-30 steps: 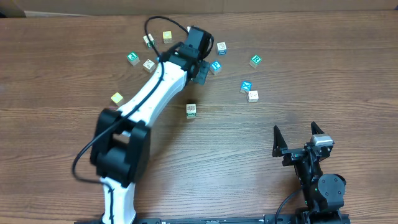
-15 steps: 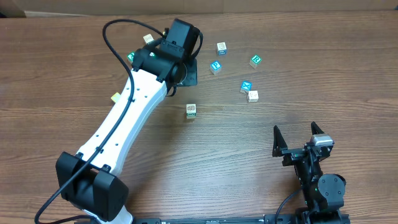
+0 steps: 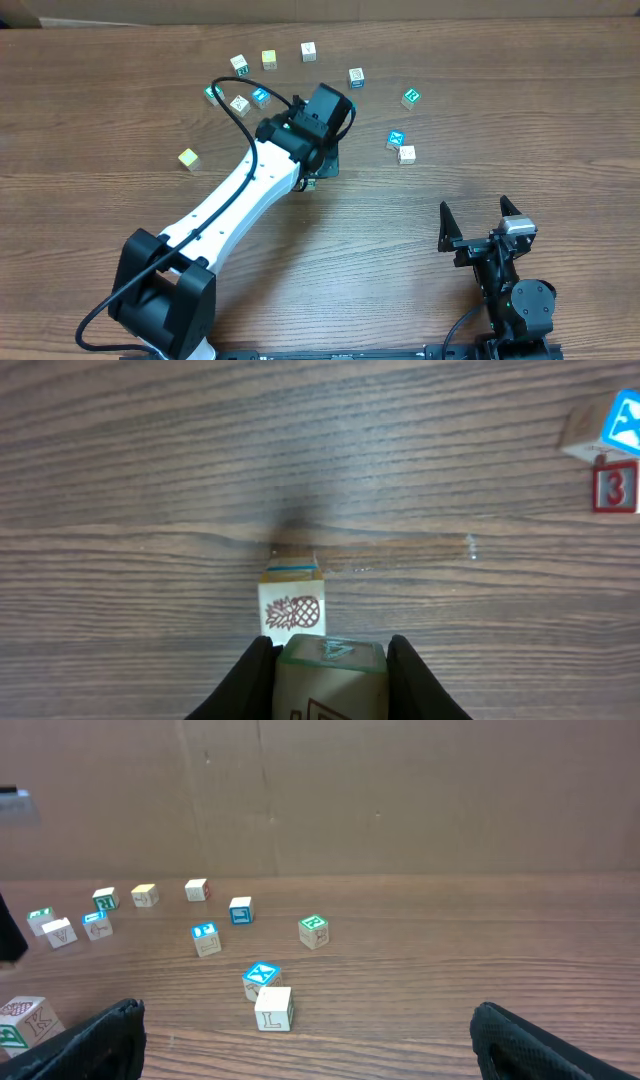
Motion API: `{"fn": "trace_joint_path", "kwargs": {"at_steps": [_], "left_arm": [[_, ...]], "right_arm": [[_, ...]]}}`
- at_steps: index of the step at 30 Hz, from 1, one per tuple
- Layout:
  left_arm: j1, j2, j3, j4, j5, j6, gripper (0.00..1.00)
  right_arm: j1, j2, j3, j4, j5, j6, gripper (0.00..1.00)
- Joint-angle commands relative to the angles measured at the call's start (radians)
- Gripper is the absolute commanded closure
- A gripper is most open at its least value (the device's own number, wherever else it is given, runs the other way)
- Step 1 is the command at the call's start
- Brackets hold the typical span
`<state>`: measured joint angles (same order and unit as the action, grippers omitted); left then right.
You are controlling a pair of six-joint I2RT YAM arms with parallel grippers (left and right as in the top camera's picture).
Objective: Form a tower
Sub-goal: 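Carry the green 4 block over the two-block stack, then lower the 4 block onto the stack and open the left gripper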
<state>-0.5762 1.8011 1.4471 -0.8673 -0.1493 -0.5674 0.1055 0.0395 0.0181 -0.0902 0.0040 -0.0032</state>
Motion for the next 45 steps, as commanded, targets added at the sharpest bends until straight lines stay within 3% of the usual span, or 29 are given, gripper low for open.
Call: {"fn": "trace_joint_path", "kwargs": {"at_steps": [1,15,45], "left_arm": [[-0.013,0.01,-0.037,0.03,-0.057,-0.025,0.82],[-0.021,0.01,-0.121,0.109,-0.14,-0.061,0.82],[-0.021,0.01,-0.166,0.18,-0.146,-0.061,0.79]], "right_arm": [[0.005,0.003,-0.01,0.006,0.001,0.003,0.0],[0.005,0.003,-0.01,0.006,0.001,0.003,0.0],[0.005,0.003,-0.01,0.006,0.001,0.003,0.0]]}}
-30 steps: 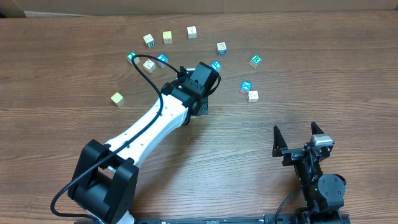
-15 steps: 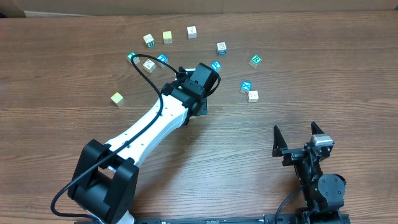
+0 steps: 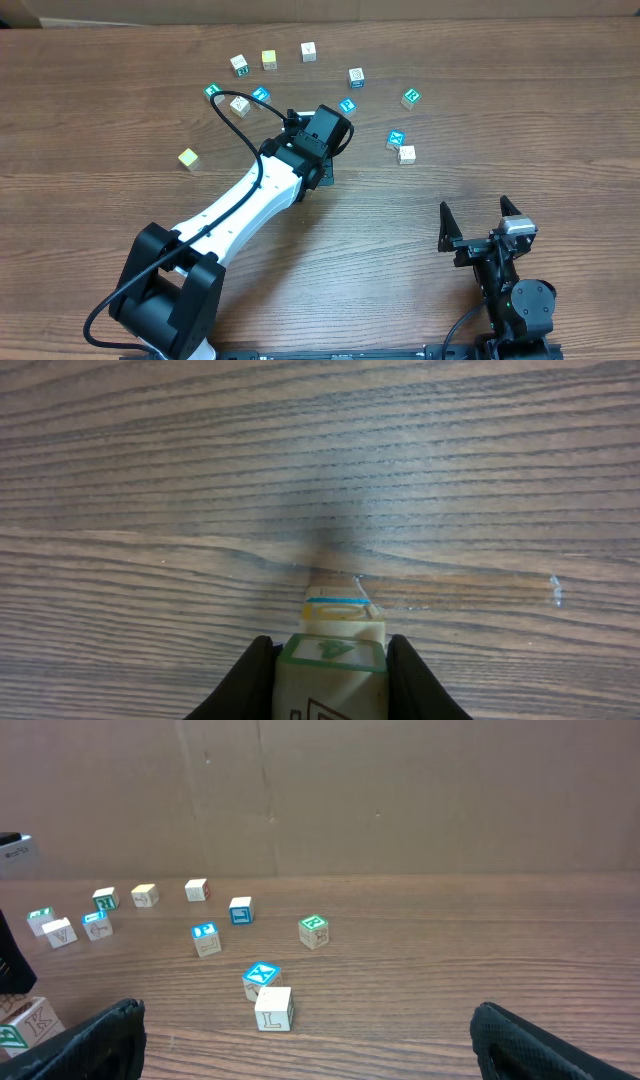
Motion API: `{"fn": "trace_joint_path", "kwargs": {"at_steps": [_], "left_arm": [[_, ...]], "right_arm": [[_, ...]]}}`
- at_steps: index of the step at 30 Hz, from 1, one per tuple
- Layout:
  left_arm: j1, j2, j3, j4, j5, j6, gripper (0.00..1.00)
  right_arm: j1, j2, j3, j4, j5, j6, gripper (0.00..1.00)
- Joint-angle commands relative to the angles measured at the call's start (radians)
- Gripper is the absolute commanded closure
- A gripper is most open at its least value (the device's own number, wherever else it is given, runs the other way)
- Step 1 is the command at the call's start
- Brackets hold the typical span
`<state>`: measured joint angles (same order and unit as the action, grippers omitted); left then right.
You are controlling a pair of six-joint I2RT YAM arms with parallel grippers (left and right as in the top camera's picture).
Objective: Form a tower
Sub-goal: 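Lower the 4 block onto the stack and open the left gripper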
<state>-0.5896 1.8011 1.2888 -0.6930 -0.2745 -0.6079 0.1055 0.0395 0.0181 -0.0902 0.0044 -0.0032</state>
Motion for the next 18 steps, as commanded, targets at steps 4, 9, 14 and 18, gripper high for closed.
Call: {"fn": "trace_joint_path", "kwargs": {"at_steps": [4,9,14,18], "left_arm": [[-0.008,0.01,-0.008,0.017,-0.021,-0.02,0.78],[-0.008,0.01,-0.008,0.017,-0.021,-0.02,0.77],[-0.008,0.01,-0.009,0.017,-0.021,-0.02,0.75],[-0.008,0.01,-0.009,0.017,-0.02,-0.02,0.75]], "right_arm": [[0.005,0.003,-0.01,0.006,0.0,0.003,0.0],[0.005,0.003,-0.01,0.006,0.0,0.003,0.0],[0.005,0.003,-0.01,0.006,0.0,0.003,0.0],[0.005,0.003,-0.01,0.006,0.0,0.003,0.0]]}}
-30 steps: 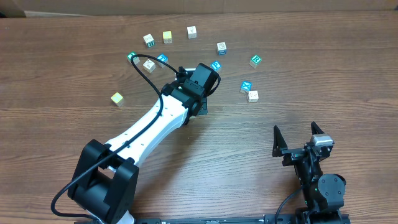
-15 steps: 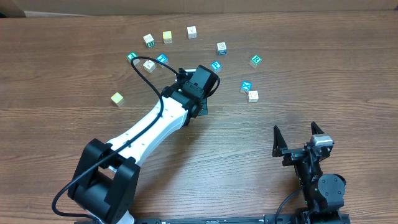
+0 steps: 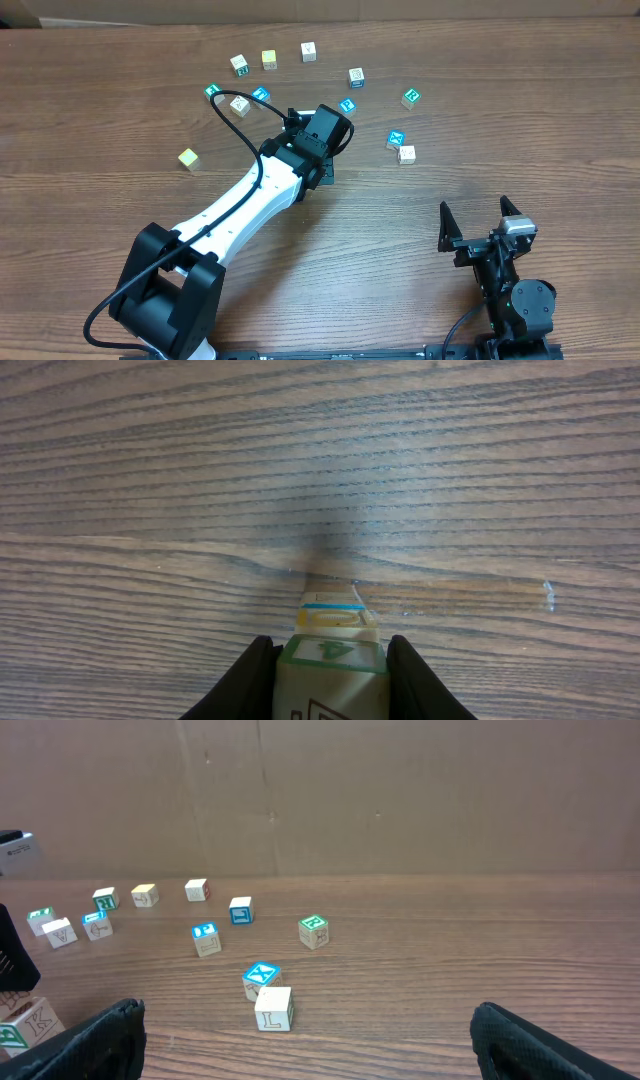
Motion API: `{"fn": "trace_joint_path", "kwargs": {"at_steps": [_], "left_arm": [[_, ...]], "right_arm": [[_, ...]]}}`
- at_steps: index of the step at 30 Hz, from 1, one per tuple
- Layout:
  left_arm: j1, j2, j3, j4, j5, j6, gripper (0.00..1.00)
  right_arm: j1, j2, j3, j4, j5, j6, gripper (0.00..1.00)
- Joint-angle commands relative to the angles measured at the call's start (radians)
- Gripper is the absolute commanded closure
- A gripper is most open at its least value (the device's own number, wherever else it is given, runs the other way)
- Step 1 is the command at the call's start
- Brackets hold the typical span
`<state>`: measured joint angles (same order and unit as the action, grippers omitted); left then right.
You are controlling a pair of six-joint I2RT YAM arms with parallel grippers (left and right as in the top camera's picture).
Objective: Form a tower
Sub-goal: 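Lower the 4 block onto the stack and open the left gripper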
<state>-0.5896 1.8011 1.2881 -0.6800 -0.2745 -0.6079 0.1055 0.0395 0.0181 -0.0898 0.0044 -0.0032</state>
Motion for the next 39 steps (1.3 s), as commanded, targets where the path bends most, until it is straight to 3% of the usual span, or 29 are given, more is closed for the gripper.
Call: {"fn": "trace_joint_path", "kwargs": {"at_steps": [1,23,30,39], "left_arm": [[-0.008,0.01,-0.008,0.004,-0.02,-0.02,0.75],[-0.008,0.01,-0.008,0.005,-0.013,-0.02,0.63],[-0.008,0.01,-0.008,0.006,-0.013,-0.02,0.51],[-0.005,0.01,-0.007,0.015,-0.013,-0.004,0.44]], "right_arm": [[0.005,0.003,-0.01,0.005,0.0,0.003,0.0],[0.005,0.003,-0.01,0.005,0.0,0.003,0.0],[0.005,0.003,-0.01,0.005,0.0,0.003,0.0],[0.005,0.003,-0.01,0.005,0.0,0.003,0.0]]}}
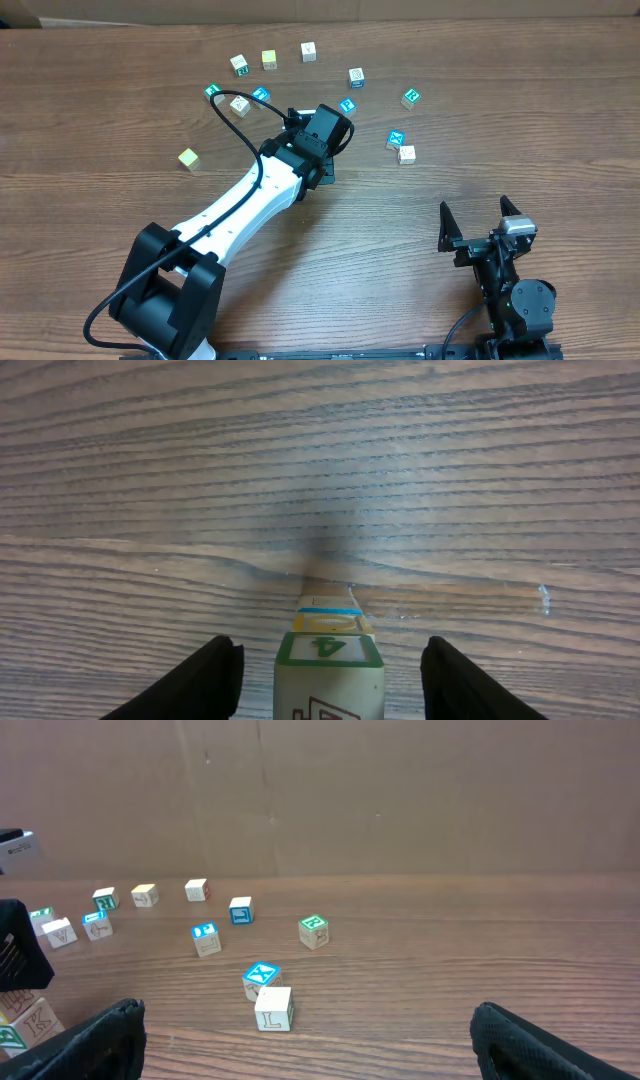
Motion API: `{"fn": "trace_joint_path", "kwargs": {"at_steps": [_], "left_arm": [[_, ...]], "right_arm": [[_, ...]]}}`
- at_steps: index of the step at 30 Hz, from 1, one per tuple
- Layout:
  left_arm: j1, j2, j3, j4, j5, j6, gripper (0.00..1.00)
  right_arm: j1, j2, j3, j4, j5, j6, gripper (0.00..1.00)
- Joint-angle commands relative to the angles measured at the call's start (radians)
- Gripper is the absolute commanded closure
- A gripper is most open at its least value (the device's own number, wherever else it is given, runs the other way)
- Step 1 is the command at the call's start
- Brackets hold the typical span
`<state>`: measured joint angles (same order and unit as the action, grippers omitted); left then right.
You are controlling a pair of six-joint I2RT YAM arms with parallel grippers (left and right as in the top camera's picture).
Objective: Form a tower
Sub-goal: 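Lower the 4 block onto the stack and open the left gripper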
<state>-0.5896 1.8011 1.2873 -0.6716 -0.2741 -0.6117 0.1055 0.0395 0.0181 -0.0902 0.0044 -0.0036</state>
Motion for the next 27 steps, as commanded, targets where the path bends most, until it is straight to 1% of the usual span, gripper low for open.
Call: {"fn": "trace_joint_path", "kwargs": {"at_steps": [1,5,6,12,17,20,23,27], "left_arm": [[-0.005,0.01,-0.001,0.004,-0.013,0.011,0.39],[-0.005,0.009,0.017,0.002,-0.013,0.014,0.28],[-0.005,0.009,0.024,-0.001,-0.013,0.016,0.27],[-0.005,0.009,0.096,-0.03,0.006,0.08,0.2],[0.005,0.009,0.216,-0.109,0.005,0.119,0.17],[0.016,0.009,0.297,-0.17,0.005,0.119,0.16],[0.027,0.009,0.372,-0.22,0.005,0.119,0.11],[0.044,0.009,0.429,-0.249,0.005,0.119,0.06]], "right_arm": [[0.005,0.003,-0.01,0.006,0.0,0.003,0.0],[0.005,0.003,-0.01,0.006,0.0,0.003,0.0],[0.005,0.003,-0.01,0.006,0.0,0.003,0.0],[0.005,0.003,-0.01,0.006,0.0,0.003,0.0],[0.005,0.003,-0.01,0.006,0.0,0.003,0.0],[0.005,0.003,-0.01,0.006,0.0,0.003,0.0],[0.005,0.003,-0.01,0.006,0.0,0.003,0.0],[0.005,0.003,-0.01,0.006,0.0,0.003,0.0]]}}
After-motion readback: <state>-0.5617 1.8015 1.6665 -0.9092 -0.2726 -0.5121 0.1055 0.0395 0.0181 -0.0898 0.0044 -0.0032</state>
